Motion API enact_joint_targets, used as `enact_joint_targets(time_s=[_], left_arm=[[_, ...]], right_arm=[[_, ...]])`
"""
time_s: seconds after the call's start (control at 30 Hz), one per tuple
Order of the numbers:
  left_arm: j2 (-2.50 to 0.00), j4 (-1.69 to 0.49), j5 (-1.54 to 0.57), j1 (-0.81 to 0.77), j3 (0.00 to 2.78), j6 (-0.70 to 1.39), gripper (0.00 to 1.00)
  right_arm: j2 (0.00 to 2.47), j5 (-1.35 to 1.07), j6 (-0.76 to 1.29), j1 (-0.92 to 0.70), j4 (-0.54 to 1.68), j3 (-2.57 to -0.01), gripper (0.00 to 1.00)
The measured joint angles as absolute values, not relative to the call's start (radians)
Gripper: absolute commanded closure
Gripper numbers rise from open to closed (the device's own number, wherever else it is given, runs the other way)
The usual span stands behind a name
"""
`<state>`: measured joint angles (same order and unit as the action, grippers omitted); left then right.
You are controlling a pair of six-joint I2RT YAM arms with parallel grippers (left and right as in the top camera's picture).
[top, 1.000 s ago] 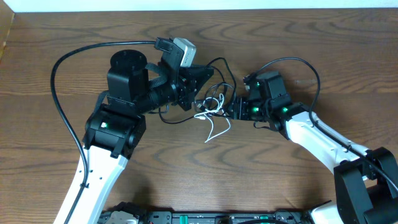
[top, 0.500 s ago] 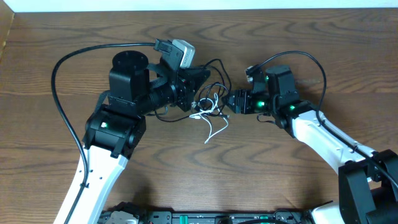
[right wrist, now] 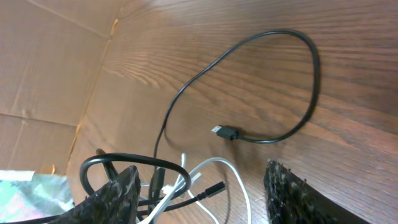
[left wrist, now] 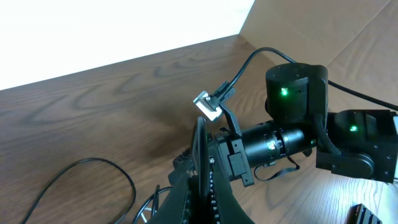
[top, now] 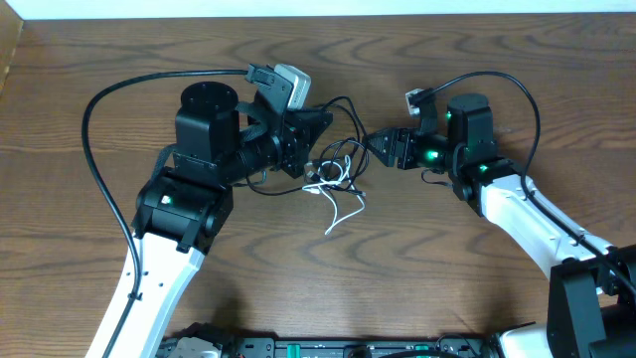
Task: Untangle cables
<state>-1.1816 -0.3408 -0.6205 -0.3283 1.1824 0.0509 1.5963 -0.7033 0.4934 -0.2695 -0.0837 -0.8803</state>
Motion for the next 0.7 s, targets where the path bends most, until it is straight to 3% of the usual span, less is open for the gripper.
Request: enact_joint_targets(time_s=[0.37, 0.47, 0.7], left_arm=[[-1.182, -0.341, -0.618, -0.328, 1.182, 0.048, 0.92], [-1.182, -0.339, -0.617, -0.328, 1.182, 0.048, 0.92], [-1.182, -0.309, -0.617, -0.328, 1.182, 0.048, 0.92]], right_arm=[[1.596, -0.894, 0.466, -0.270, -0.129, -0.880, 0.36], [1.596, -0.913, 0.459, -0.270, -0.119, -0.880, 0.39], [1.592, -0.782, 0.442, -0.302, 0.109, -0.881, 0.37]])
